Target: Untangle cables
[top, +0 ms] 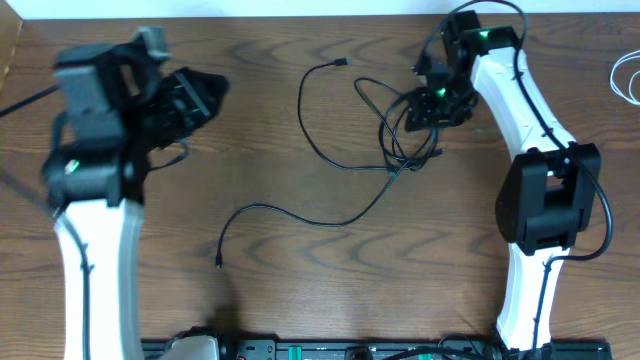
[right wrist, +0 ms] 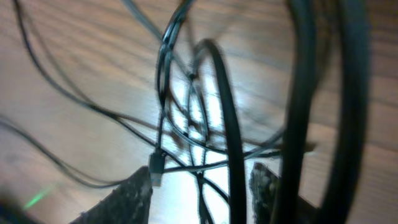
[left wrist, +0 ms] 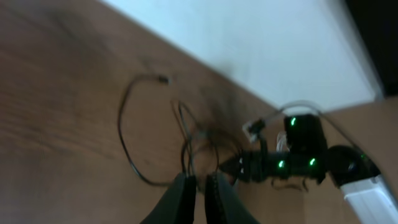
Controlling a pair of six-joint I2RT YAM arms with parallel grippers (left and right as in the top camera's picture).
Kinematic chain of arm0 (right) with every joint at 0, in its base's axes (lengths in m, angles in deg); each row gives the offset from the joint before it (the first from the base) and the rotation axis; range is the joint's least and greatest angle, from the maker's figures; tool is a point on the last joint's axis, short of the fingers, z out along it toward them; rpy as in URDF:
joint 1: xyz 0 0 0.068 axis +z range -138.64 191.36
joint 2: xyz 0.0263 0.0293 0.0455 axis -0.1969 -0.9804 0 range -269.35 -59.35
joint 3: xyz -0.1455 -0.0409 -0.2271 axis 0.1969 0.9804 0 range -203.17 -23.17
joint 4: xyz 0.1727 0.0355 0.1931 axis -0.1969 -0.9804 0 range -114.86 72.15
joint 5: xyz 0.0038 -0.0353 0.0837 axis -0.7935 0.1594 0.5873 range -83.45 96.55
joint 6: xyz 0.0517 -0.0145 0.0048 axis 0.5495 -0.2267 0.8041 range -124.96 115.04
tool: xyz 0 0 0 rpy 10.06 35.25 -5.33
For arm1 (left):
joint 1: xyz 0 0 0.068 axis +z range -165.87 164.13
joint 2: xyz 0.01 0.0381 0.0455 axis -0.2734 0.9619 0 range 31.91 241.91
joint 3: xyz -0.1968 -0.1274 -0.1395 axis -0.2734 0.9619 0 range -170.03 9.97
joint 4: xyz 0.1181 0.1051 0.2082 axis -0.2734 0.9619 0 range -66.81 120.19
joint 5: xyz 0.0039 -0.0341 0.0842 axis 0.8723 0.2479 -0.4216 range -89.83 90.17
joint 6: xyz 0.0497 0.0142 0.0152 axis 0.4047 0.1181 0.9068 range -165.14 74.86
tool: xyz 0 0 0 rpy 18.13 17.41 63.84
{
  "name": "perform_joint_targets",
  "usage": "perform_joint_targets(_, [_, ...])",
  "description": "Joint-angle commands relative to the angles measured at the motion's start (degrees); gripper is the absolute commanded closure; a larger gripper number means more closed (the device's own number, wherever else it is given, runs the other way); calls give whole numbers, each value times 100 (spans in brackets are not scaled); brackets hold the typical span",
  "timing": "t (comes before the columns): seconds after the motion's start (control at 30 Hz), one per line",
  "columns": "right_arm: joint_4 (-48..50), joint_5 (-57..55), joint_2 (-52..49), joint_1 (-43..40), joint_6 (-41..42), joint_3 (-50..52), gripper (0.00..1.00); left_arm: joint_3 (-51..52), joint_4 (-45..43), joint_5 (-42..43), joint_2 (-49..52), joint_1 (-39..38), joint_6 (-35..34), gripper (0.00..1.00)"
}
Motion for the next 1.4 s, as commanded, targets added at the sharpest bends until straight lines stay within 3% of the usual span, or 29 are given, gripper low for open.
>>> perform_joint_targets(0.0, [-4,330,262,70,-256,-101,46,-28,-85,72,450,-354,393,85])
perform_joint_targets(0.03, [0,177,326,70,-173,-101,37,-28,-133,74,562,-415,398,84])
perform_joint_targets(0.2, [31,-1967,638,31,1231,-101,27,-28,-352,79,1082,-535,369,84])
perform_joint_targets(0.33, [66,-1976,715,55,1141,-101,26,-28,-363,81,1405,-560,372,84])
perform_joint_targets(0.47, [315,-496,702,197,-13,-98,34,-28,-345,76,1631,-592,372,84])
perform_joint_targets(0.8, [1266,-437,188,758,173,-70,44,-28,-343,70,1788,-719,374,84])
perform_joint_targets(1.2, [2208,-682,-813,804,468,-70,50,-28,-348,-227,1788,-769,369,83])
perform_joint_targets(1.37, [2634,-417,-885,907,378,-72,62,-28,-350,-229,1788,-767,369,83])
